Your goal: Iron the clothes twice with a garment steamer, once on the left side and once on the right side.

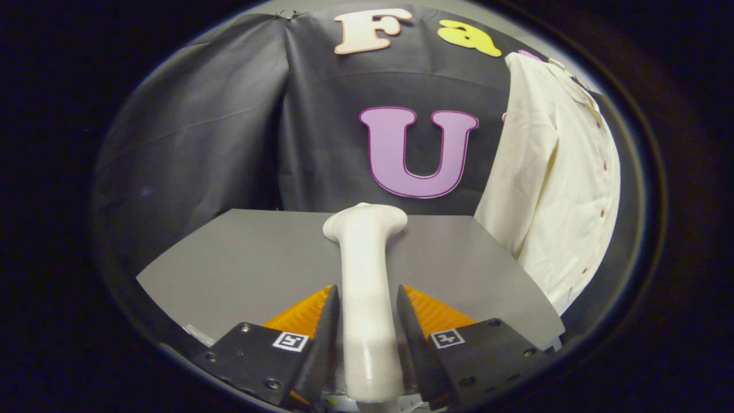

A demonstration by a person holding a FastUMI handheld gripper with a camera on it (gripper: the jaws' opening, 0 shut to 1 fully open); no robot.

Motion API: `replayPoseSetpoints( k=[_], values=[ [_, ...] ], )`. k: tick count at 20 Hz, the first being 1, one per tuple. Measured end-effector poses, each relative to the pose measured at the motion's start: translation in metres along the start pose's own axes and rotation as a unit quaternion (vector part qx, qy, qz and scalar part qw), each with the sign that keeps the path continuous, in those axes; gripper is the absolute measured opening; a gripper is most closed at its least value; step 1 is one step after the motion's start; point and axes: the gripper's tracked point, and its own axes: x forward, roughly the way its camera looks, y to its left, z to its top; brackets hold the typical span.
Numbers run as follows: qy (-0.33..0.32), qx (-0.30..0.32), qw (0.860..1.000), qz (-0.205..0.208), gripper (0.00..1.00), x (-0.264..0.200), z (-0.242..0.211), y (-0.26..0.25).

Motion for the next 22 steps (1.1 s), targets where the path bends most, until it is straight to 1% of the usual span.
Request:
replayPoseSetpoints(
  k=[3, 6, 8, 10, 12, 14, 16, 19, 22],
  values=[
    [0.002, 0.002, 1.000, -0.012, 0.50, 0.000, 0.000, -0.006],
    [-0.026, 0.015, 0.999, -0.030, 0.38, -0.003, 0.006, -0.013],
    [-0.041, 0.024, 0.999, -0.024, 0.37, -0.007, 0.009, -0.013],
    [-0.051, 0.045, 0.998, -0.016, 0.36, -0.012, 0.010, -0.014],
    [-0.055, 0.067, 0.996, -0.002, 0.35, -0.023, 0.011, -0.013],
    [-0.075, 0.079, 0.994, 0.006, 0.35, -0.038, 0.017, -0.017],
    [-0.103, 0.062, 0.993, 0.008, 0.35, -0.060, 0.027, -0.022],
    [-0.145, 0.022, 0.989, 0.010, 0.35, -0.093, 0.037, -0.032],
    [-0.189, 0.005, 0.982, 0.017, 0.35, -0.124, 0.050, -0.048]
  ],
)
